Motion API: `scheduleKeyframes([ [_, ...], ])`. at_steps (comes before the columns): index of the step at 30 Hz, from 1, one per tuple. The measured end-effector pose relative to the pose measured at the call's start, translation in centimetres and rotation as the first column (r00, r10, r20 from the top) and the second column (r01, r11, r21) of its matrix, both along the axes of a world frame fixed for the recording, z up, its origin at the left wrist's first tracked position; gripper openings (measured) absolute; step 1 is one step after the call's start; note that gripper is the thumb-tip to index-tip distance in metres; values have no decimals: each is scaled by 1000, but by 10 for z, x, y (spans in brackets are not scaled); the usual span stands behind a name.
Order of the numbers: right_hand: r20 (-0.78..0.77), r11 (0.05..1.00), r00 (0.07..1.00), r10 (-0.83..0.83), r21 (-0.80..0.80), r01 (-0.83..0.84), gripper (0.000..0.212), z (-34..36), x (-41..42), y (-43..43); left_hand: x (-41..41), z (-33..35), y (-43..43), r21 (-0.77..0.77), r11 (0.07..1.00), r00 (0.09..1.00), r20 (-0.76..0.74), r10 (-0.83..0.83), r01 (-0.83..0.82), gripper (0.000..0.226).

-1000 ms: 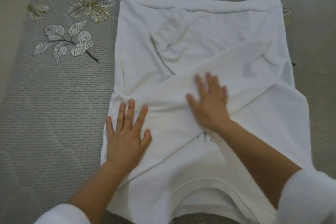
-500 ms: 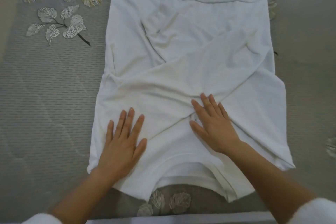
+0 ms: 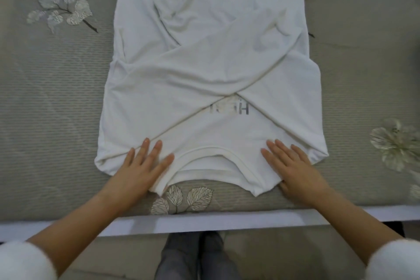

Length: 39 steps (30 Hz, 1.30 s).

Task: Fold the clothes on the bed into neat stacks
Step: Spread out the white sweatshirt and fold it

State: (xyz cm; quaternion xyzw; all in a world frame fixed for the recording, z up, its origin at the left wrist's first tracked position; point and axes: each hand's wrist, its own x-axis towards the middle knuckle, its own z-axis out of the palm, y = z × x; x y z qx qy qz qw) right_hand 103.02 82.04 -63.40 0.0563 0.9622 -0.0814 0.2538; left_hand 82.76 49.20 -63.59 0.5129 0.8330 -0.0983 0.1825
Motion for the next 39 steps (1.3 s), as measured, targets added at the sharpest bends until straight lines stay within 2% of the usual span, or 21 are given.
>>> scheduleKeyframes([
  [1,5,1000,1000,-15,0,15,84,-3,-6,1,1,-1,3,-1,1000,1000,-19,12,-12,91],
  [3,39,983,986,-162,-77,165,71,-3,-15,3,3,-1,6,3,998,998,-4,56,-56,85],
  [6,14,910,927,-376,-182,372,54,15,-23,7,0,3,12,-171,957,964,88,252,-235,63],
  [9,92,908,931,-353,-209,364,50,36,-20,11,-1,23,22,-91,921,893,222,391,-380,24],
  [10,130,906,932,-338,-224,360,49,43,-16,11,0,32,25,-107,912,870,274,409,-395,22],
  [12,224,881,913,-341,-263,394,46,55,-5,10,6,43,27,-245,901,840,336,425,-358,28],
  [14,366,848,870,-331,-289,444,39,62,9,9,17,53,27,-392,873,796,409,447,-289,22],
  [16,518,822,805,-290,-296,487,20,65,24,10,27,60,22,-530,824,743,467,480,-200,13],
  [18,633,824,734,-247,-262,503,1,71,34,11,33,70,18,-635,766,688,512,514,-100,16],
  [20,709,808,668,-226,-246,535,13,75,37,16,29,82,19,-699,710,593,535,602,-90,23],
  [21,710,812,670,-219,-248,528,20,77,34,21,23,89,22,-708,696,564,528,635,-121,27],
  [22,680,820,697,-227,-252,513,23,78,29,27,13,93,25,-696,699,554,521,650,-164,31],
  [24,544,808,764,-347,-241,538,25,83,11,44,-13,99,36,-619,732,538,529,656,-284,32],
  [27,286,824,843,-457,-223,522,36,88,-26,73,-64,107,57,-427,749,462,600,654,-507,14],
  [29,121,826,851,-511,-204,525,38,88,-55,87,-102,109,69,-296,747,488,606,628,-595,13],
  [31,-46,807,820,-571,-218,549,35,81,-85,100,-136,105,79,-173,773,564,590,578,-611,16],
  [33,-151,800,791,-593,-225,557,23,70,-112,112,-163,95,87,-63,797,661,521,540,-601,15],
  [36,-255,794,753,-606,-232,561,14,51,-145,122,-186,73,98,86,768,706,468,531,-635,16],
  [39,-434,718,574,-694,-349,603,17,38,-169,129,-197,54,109,309,663,725,404,557,-682,14],
])
